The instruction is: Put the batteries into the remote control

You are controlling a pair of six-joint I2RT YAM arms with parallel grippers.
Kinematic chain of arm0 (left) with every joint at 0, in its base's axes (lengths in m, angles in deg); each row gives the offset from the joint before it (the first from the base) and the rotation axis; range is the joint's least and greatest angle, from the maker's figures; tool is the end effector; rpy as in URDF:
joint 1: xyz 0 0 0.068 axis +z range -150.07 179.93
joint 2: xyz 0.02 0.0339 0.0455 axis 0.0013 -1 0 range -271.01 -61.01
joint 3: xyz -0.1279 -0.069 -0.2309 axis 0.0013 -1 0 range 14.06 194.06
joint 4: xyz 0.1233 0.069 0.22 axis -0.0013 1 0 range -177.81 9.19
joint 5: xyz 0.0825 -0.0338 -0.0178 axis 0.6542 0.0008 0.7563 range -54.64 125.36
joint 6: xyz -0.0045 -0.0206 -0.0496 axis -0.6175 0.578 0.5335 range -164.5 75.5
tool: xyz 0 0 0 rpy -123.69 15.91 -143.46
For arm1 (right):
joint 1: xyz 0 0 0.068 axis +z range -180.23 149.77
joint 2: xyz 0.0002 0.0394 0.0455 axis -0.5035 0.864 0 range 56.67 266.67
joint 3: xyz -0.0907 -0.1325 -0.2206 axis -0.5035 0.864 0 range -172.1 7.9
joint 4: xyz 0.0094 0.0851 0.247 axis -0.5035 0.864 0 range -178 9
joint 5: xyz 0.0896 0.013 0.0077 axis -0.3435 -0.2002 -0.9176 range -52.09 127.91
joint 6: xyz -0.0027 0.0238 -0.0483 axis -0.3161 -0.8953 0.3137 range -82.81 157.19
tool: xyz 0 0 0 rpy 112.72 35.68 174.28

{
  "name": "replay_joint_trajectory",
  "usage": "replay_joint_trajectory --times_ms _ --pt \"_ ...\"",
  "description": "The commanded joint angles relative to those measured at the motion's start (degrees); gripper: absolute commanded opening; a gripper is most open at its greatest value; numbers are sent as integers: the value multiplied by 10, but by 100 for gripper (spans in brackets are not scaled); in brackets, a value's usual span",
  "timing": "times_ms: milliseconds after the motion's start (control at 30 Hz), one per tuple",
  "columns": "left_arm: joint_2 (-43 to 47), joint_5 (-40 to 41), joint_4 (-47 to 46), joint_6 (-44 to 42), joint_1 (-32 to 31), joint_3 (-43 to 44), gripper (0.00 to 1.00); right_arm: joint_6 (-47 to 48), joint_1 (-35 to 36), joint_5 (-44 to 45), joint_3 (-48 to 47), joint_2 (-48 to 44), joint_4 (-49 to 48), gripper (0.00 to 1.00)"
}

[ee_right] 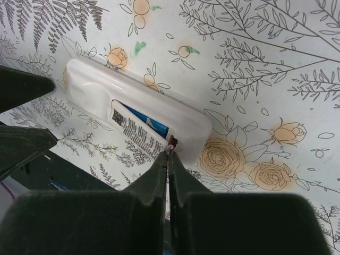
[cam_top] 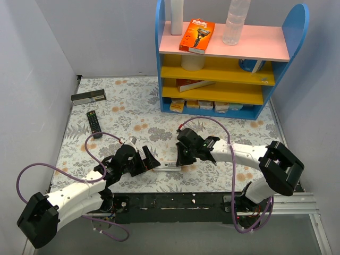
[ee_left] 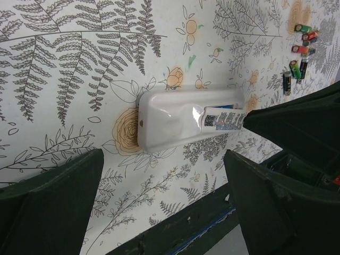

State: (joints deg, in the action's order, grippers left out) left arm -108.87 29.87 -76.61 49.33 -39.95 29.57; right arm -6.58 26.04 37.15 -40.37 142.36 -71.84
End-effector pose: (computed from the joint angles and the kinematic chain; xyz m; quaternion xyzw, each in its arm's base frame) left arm 0.1216 -0.1061 0.1535 -0.3995 0.8266 -0.3795 0.1144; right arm 0.1640 0.2467 0.1874 -0.1055 0.9440 0.2435 0.1959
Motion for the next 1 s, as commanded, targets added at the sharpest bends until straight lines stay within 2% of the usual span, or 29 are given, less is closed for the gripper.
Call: replay_joint_trajectory --times_ms 0,233,967 --pt "-5 -13 -15 -12 -1 20 98 9 2 -13 -24 11 -22 5" --pt "-18 -36 -28 -20 -1 20 98 22 2 -22 -31 19 -29 1" --pt "-79 -82 -65 -50 -1 36 95 68 4 -44 -77 36 -5 1"
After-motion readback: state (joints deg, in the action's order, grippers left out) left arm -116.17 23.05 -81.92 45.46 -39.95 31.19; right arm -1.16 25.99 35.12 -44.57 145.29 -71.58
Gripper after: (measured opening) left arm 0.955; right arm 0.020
